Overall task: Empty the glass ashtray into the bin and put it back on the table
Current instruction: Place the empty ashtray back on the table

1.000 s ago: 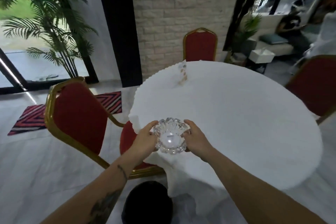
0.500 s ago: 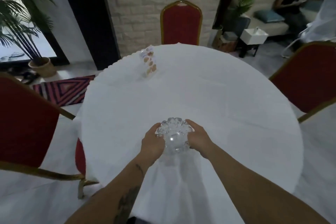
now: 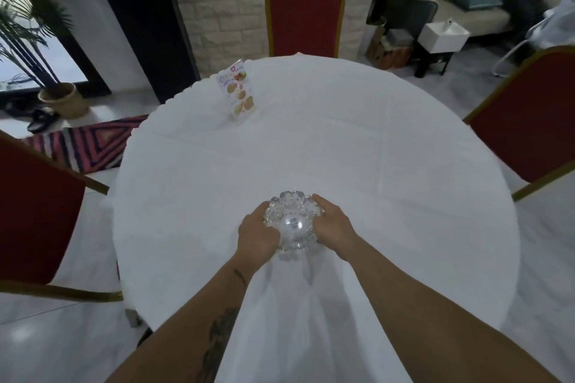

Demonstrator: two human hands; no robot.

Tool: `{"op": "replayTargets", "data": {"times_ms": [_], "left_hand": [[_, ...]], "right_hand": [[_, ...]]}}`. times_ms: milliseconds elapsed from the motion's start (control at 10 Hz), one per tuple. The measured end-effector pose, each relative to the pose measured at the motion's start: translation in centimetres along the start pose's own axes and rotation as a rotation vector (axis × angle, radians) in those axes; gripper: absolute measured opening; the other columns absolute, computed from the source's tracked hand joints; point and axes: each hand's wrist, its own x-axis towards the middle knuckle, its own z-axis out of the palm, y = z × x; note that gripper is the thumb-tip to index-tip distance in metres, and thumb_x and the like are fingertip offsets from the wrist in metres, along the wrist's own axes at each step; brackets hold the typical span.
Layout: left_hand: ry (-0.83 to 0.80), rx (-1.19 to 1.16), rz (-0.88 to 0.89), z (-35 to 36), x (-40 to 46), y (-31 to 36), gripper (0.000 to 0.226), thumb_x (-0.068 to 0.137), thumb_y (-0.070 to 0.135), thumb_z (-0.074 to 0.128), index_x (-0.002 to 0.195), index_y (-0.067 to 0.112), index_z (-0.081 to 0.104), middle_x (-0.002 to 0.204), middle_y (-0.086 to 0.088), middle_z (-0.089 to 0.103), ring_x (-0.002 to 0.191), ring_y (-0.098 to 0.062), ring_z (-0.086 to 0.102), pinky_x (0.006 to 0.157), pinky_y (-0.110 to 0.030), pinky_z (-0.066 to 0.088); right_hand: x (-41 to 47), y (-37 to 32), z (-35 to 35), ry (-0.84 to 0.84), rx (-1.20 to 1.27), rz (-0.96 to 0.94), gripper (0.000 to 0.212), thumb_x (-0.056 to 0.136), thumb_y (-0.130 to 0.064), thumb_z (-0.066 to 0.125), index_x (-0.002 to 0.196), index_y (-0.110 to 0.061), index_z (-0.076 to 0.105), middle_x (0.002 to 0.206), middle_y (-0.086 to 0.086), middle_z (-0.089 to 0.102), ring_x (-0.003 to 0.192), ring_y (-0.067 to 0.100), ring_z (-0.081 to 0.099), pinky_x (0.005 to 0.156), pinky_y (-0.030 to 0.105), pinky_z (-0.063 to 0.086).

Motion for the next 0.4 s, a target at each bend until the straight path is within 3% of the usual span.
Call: {"op": "replayTargets", "data": {"times_ms": [100, 200, 300, 400], "left_hand": [[-0.061, 0.069, -0.039, -0.8, -0.4, -0.2, 0.063, 0.085, -0.001, 0.047, 0.144, 0.021, 0.044, 0.110, 0.004, 0.058, 0.104, -0.024, 0.059, 0.081, -0.030, 0.052], [-0.114, 0.230, -0.021, -2.7, -1.3, -0.7, 0.065, 0.087, 0.010, 0.050, 0.150, 0.020, 0.033, 0.148, -0.008, 0.041, 0.133, -0.028, 0.044, 0.106, -0.038, 0.043], [-0.142, 0.422, 0.067, -5.4, -2.8, -1.3, 0.065, 0.093, 0.014, 0.047, 0.153, 0.015, 0.024, 0.160, -0.008, 0.026, 0.146, -0.026, 0.027, 0.116, -0.035, 0.025], [-0.108, 0.590, 0.192, -8.9, -4.2, -1.1, 0.063, 0.096, 0.019, 0.043, 0.154, 0.014, 0.018, 0.162, -0.008, 0.021, 0.147, -0.027, 0.025, 0.117, -0.037, 0.024]], "right_hand": [[-1.0, 0.0, -0.4, -0.010, -0.117, -0.013, 0.071, 0.089, -0.007, 0.045, 0.155, -0.027, 0.035, 0.151, 0.010, 0.050, 0.116, 0.023, 0.055, 0.096, 0.035, 0.050], [-2.7, -0.5, -0.4, 0.012, -0.301, -0.061, 0.069, 0.086, -0.013, 0.049, 0.154, -0.022, 0.036, 0.151, 0.010, 0.045, 0.139, 0.030, 0.044, 0.112, 0.040, 0.040], [-5.3, -2.2, -0.1, 0.025, -0.444, -0.158, 0.057, 0.087, -0.016, 0.049, 0.144, -0.015, 0.047, 0.141, 0.013, 0.052, 0.133, 0.033, 0.049, 0.103, 0.035, 0.041], [-7.9, -5.1, 0.6, 0.065, -0.536, -0.243, 0.055, 0.099, -0.020, 0.046, 0.153, -0.012, 0.035, 0.158, 0.011, 0.038, 0.143, 0.030, 0.038, 0.114, 0.038, 0.033]]}}
